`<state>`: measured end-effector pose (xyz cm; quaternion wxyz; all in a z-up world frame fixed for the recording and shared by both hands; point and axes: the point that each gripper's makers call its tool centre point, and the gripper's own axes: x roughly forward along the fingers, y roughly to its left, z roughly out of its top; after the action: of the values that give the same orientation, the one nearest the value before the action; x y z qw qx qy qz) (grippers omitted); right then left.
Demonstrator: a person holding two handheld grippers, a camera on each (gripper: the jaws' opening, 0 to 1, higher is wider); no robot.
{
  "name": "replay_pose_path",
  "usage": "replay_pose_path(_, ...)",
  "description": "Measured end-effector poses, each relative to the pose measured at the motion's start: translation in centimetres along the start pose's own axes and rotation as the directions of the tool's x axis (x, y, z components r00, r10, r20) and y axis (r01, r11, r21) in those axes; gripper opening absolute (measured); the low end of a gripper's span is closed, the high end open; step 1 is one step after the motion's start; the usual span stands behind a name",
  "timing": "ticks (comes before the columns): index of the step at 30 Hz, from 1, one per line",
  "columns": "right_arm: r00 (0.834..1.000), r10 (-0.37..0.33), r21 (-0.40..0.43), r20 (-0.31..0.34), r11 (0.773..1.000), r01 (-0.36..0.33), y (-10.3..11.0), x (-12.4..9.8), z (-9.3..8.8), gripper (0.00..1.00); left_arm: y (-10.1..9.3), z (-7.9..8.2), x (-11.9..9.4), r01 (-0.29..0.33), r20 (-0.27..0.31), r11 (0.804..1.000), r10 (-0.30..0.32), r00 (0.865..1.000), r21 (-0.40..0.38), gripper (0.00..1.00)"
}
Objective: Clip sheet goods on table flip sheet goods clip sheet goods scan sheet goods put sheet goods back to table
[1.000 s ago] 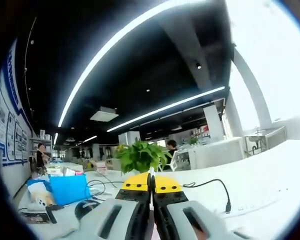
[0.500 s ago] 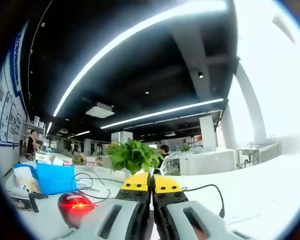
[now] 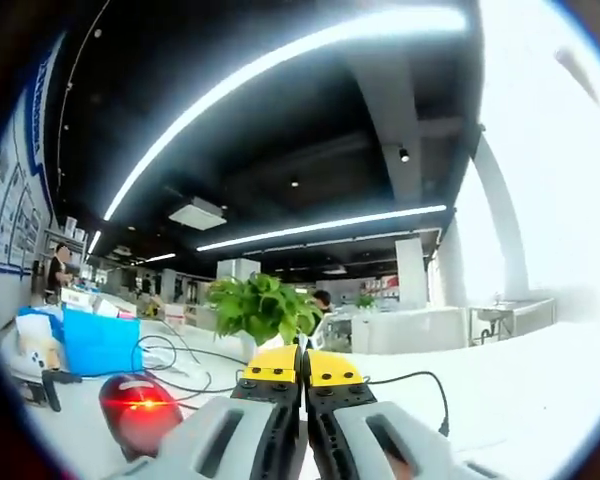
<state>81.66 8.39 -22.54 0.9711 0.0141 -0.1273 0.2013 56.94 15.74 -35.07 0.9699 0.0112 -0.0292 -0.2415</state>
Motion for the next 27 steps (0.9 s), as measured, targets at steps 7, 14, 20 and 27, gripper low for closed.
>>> replay_pose_path(7,1.000,0.021,0.001,0.009,1.000,-0.021,0.2,-0.3,1.5,0.00,0.1,0.0,0.0,-0.004,-0.002,1.000,0.004,1.000,0.001,0.30)
replay_pose_path(14,0.999,0.036,0.007,0.020,0.999,-0.036,-0.5,-0.7,3.5,0.00,0.0,-0.1,0.0,-0.004,-0.006,1.000,0.004,1.000,0.006,0.30)
replay_pose_path(20,0.999,0.033,0.009,0.008,0.999,-0.033,-1.8,-1.6,4.6,0.00,0.0,0.0,0.0,-0.007,-0.004,1.000,0.007,1.000,0.009,0.30)
replay_pose_path(27,1.000,0.026,0.023,0.006,0.999,-0.026,-3.1,-3.4,6.3,0.00,0.2,-0.1,0.0,-0.019,-0.011,1.000,0.019,1.000,0.012,0.30)
